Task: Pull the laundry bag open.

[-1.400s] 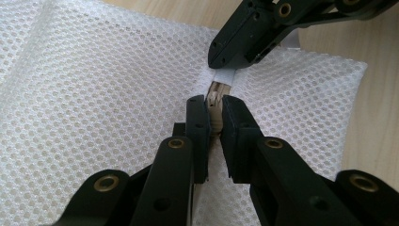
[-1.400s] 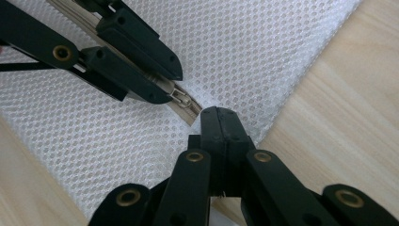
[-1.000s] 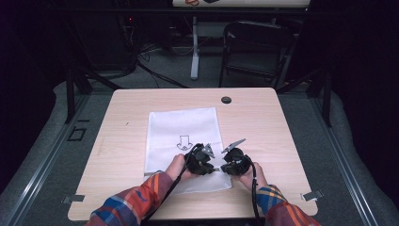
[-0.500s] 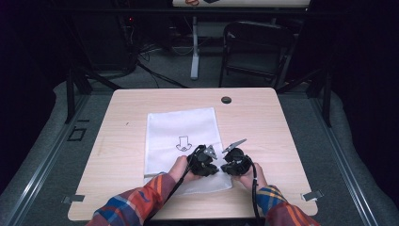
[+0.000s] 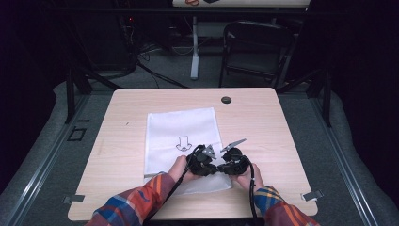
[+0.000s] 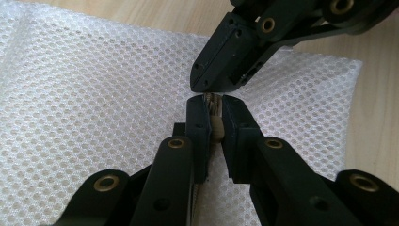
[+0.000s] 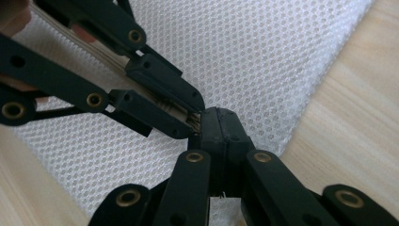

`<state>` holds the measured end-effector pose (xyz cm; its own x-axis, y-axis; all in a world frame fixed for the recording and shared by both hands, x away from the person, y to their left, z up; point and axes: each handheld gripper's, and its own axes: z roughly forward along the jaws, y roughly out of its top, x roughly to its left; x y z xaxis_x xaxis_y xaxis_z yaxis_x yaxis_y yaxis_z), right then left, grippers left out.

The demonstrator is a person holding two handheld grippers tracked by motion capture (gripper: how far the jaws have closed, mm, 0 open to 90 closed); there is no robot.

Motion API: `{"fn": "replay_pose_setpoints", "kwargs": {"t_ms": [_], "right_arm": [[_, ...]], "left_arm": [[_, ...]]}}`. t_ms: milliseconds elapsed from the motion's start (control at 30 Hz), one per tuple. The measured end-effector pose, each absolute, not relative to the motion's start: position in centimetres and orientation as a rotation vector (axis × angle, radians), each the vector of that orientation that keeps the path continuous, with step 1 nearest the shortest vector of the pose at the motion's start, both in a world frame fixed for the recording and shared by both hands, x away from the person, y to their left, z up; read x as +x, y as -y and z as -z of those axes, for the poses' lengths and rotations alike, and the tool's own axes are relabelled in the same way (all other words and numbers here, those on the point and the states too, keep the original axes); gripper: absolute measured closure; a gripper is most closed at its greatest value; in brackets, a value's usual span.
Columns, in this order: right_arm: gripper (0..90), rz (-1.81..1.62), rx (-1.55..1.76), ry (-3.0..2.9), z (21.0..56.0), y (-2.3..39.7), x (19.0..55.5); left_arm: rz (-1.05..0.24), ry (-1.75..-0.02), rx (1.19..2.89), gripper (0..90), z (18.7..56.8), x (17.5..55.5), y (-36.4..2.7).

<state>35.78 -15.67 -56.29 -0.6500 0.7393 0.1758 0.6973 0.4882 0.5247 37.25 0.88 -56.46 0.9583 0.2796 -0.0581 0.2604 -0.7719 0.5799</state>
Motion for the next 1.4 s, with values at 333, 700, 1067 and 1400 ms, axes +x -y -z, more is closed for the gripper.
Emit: {"fn": "replay_pose_setpoints", "kwargs": {"t_ms": [333,700,1067,1400], "right_arm": [[90.0,-0.919,1.349,-2.624,56.5,16.2,35.8],[90.0,-0.907,1.371,-2.619,56.4,16.6,35.7],[90.0,-0.805,1.318,-2.667,55.9,16.6,35.7],[88.3,-0.828,1.15,-2.644,56.1,14.8,35.4]], "left_arm": [[-0.06,-0.397,2.499,82.3,56.3,37.1,-1.4],[-0.053,-0.414,2.5,82.2,56.0,37.3,-2.6],[0.01,-0.429,2.524,81.7,56.0,37.5,-3.6],[0.032,-0.404,2.507,81.4,56.2,37.5,-3.5]]}}
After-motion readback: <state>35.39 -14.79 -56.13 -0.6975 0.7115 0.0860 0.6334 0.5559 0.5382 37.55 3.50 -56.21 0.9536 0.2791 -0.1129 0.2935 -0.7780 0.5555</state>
